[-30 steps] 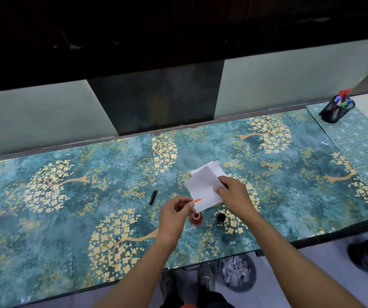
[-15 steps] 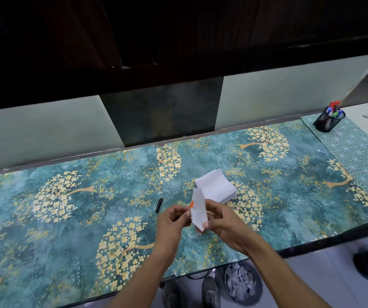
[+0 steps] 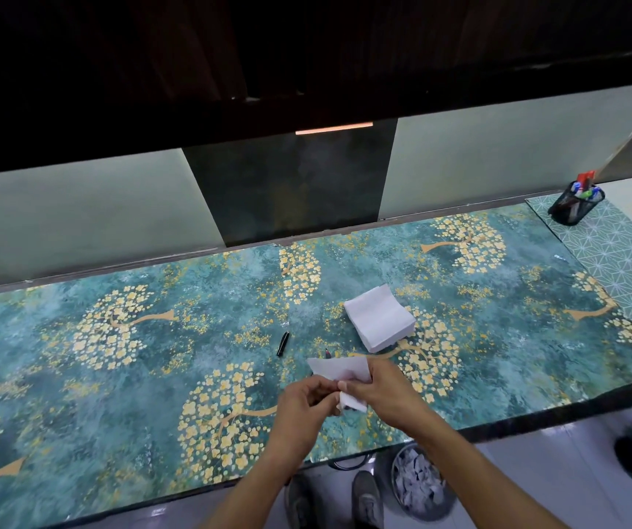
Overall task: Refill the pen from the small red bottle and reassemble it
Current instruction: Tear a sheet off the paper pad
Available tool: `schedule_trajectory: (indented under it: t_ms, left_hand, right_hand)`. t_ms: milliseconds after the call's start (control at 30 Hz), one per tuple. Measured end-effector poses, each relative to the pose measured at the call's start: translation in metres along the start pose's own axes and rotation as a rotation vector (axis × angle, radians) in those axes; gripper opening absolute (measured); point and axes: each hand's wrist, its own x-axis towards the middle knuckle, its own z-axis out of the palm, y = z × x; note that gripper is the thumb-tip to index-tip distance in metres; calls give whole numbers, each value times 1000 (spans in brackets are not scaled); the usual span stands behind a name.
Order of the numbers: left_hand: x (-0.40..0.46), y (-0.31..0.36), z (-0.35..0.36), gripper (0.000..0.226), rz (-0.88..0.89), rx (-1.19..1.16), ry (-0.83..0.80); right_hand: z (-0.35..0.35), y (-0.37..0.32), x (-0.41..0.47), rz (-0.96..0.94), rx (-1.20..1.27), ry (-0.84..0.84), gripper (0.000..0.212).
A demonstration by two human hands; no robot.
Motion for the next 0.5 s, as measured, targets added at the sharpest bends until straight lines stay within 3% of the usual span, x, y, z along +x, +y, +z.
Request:
schedule_trajectory:
  t_ms: [133, 333, 500]
  left_hand:
    - [1, 4, 0, 10, -30, 7, 25]
    - [1, 6, -9, 10, -92, -24, 80]
    - [-2, 10, -2, 6, -104, -59, 82]
  right_hand:
    - [1, -2, 1, -12, -66, 38, 16]
    - [-10, -7, -5, -16, 91, -215, 36]
    - [-13, -7, 1, -47, -102, -132, 16]
